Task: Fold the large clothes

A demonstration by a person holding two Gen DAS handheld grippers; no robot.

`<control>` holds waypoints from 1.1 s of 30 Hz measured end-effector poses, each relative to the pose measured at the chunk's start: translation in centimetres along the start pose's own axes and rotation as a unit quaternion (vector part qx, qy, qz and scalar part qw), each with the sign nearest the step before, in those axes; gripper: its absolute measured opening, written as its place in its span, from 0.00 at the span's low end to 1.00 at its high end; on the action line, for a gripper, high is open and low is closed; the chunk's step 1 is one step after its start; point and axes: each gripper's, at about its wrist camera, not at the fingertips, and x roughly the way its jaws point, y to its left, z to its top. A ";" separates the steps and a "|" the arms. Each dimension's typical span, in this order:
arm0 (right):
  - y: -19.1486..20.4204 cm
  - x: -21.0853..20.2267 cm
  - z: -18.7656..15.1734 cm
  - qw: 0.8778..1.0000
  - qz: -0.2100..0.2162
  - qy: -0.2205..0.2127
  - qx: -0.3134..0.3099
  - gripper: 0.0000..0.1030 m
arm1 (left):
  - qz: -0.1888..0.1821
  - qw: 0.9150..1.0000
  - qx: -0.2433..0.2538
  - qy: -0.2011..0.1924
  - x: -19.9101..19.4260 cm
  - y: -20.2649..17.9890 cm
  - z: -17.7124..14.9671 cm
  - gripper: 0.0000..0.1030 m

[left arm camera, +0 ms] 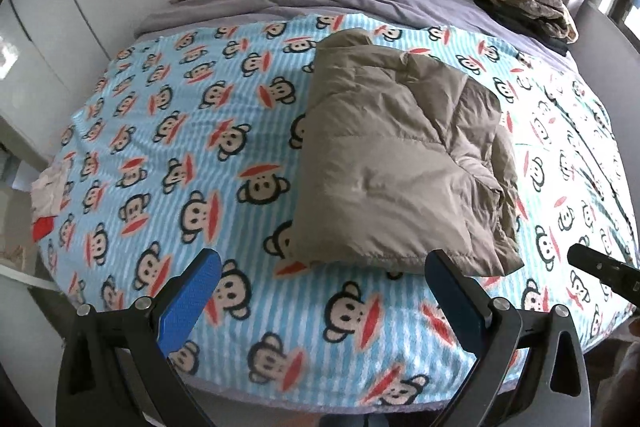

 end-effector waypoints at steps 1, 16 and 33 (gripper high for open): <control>0.1 -0.1 -0.1 1.000 -0.002 -0.001 -0.002 0.14 | 0.003 1.000 0.000 -0.003 -0.3 0.0 0.0 0.99; 3.5 -1.3 1.3 0.996 -0.063 -0.060 -0.015 0.85 | -0.015 0.999 0.027 -0.014 -1.8 1.6 3.1 0.99; 7.2 -4.2 2.8 0.989 -0.094 -0.112 -0.026 1.00 | -0.027 0.998 0.010 -0.050 -4.6 2.9 5.5 0.99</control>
